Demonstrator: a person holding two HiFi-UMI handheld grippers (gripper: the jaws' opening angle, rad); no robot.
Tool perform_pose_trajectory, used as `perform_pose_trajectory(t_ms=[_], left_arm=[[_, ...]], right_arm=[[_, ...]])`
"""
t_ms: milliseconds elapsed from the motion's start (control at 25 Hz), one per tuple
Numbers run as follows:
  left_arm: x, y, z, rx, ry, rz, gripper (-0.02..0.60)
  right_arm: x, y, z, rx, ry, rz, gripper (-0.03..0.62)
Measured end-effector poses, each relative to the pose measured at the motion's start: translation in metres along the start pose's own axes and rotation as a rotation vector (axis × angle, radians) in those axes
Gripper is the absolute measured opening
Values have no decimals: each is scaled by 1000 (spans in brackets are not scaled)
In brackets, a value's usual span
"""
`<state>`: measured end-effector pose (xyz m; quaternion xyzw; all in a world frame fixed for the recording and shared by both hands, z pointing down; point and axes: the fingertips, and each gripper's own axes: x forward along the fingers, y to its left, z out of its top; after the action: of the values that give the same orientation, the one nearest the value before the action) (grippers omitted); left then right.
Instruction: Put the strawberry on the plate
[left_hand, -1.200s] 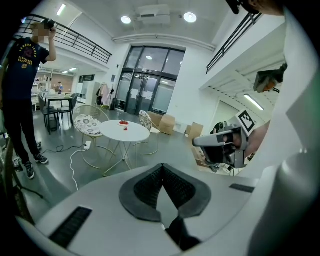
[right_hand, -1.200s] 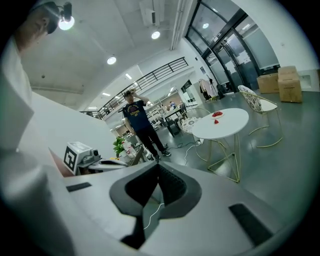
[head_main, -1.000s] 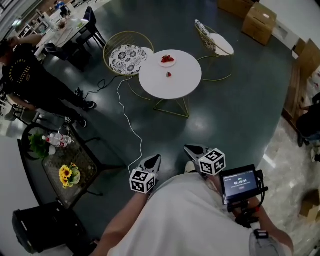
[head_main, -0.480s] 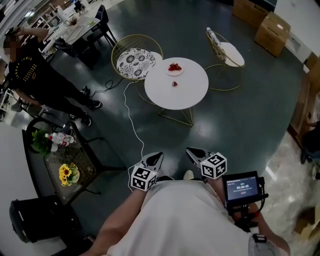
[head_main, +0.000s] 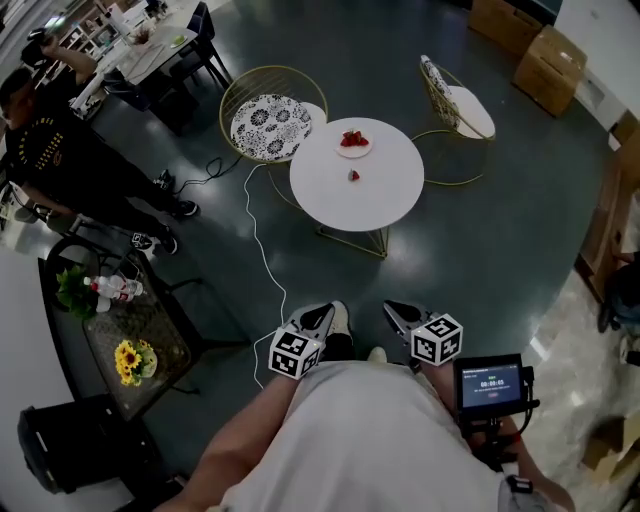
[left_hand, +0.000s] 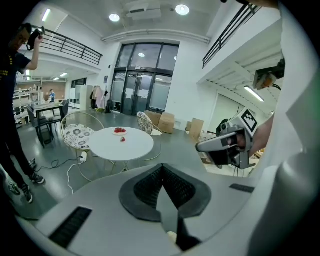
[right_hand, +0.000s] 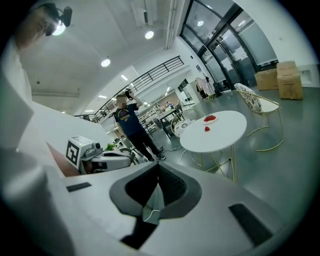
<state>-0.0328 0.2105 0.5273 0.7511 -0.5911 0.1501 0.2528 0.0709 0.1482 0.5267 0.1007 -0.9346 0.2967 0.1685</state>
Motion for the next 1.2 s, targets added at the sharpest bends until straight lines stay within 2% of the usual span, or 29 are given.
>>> perform_pose_trajectory(t_ms=[320, 800, 1200], left_arm=[[44, 56, 37, 7, -8, -71, 8], [68, 152, 67, 20, 10, -117, 8], [86, 187, 83, 37, 16, -148, 8]], right_arm=[[45, -30, 42, -5, 2, -62, 8], [127, -54, 105, -15, -29, -132, 8], [149, -70, 126, 0, -51, -186, 8]])
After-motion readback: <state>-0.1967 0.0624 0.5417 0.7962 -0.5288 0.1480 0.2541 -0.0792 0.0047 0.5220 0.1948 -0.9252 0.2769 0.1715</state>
